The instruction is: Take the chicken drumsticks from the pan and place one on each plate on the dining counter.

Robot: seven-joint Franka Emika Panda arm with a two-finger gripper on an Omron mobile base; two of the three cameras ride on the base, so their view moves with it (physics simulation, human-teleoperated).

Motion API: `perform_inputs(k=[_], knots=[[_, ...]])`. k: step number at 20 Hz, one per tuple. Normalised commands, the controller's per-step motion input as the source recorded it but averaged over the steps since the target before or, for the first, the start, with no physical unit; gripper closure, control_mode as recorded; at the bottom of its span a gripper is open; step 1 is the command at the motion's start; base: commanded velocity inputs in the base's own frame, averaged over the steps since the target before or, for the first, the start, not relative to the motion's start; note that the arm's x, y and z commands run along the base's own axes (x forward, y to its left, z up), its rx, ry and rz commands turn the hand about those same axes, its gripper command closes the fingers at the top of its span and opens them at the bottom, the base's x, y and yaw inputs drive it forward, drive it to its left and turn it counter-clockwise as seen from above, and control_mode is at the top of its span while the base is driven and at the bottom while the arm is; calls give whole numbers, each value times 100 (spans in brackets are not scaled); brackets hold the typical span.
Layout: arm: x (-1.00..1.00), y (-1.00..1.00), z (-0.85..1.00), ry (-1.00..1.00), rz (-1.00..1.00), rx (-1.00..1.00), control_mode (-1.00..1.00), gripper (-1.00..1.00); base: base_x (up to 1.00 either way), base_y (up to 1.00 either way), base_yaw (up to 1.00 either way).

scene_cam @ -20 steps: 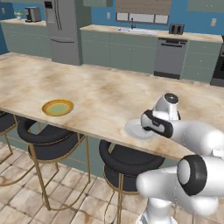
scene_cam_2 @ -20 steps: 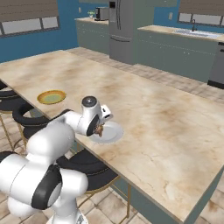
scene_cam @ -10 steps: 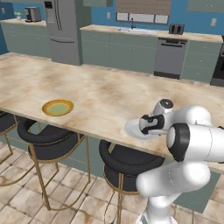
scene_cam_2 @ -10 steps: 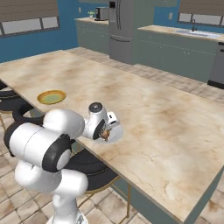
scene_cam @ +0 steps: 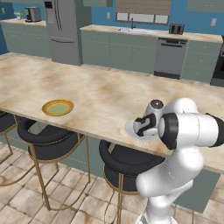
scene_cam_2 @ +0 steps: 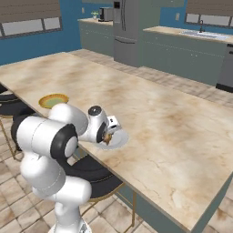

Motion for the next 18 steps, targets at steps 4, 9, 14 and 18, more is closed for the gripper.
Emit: perform_inputs(k=[4,9,14,18], knots=[[0,-4,0,0,-13,0,-100,-100,0,0,0],[0,-18,38,-1,-9,5,-100,-100,0,0,0],[0,-5,96,0,0,8,-100,-100,0,0,0],[-36,-20,100,-1,0,5,-100,-100,0,0,0]])
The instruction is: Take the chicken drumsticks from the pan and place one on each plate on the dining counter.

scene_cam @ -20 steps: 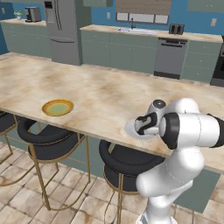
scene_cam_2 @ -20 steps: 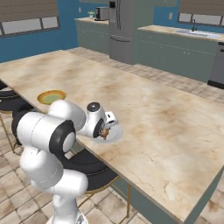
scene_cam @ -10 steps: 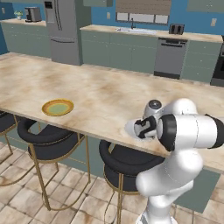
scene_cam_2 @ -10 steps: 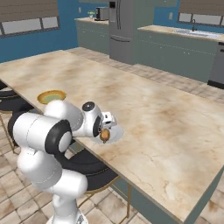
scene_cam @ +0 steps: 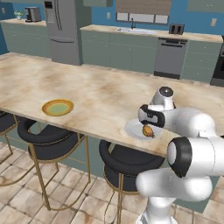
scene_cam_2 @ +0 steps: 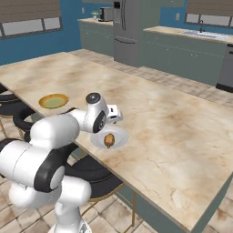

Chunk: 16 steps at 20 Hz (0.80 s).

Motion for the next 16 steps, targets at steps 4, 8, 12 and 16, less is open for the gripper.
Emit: perform_inputs(k=[4,8,12,16], knots=[[-97,-27,100,2,0,1,-100,-100,0,0,0],[-100,-7,100,21,0,4,-100,-100,0,0,0],[-100,0,30,26,-3,3,-100,-100,0,0,0],[-90,10,-17,13,-2,0,-100,-100,0,0,0]])
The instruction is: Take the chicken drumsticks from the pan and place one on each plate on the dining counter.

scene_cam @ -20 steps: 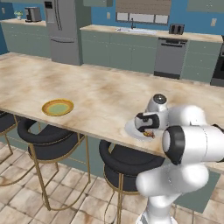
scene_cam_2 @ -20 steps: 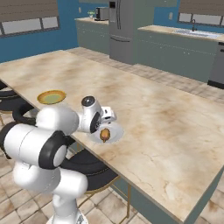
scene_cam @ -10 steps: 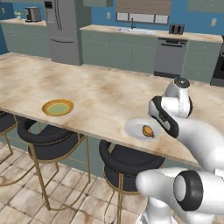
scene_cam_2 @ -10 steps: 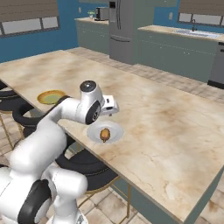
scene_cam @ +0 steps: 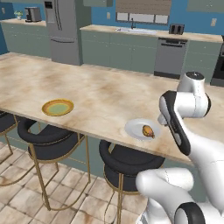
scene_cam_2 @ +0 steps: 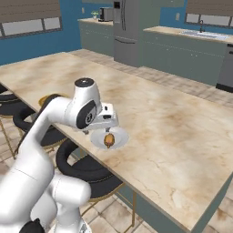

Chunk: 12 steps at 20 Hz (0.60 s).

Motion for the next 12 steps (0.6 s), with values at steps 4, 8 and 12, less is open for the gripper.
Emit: perform_inputs(k=[4,8,12], knots=[[-64,2,0,1,-2,0,-100,-100,0,0,0],[-89,-11,0,0,-16,0,-100,-100,0,0,0],[0,0,0,0,0,0,100,-100,-100,-67,-35]])
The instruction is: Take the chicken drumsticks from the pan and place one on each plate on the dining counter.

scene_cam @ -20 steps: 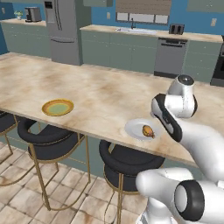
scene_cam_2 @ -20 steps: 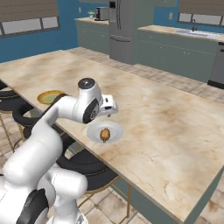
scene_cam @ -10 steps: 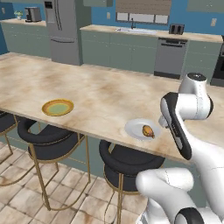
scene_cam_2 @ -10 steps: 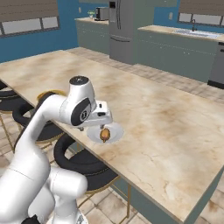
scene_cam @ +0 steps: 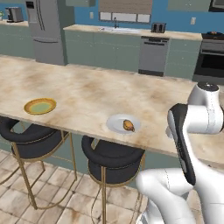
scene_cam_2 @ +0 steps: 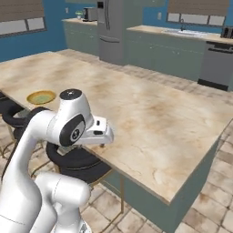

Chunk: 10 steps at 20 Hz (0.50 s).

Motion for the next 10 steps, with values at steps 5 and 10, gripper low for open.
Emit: perform_inputs(k=[5,10], knots=[[0,0,0,0,0,0,100,-100,-96,-97,-32],[0,0,0,0,0,0,100,-100,-59,-100,-26]])
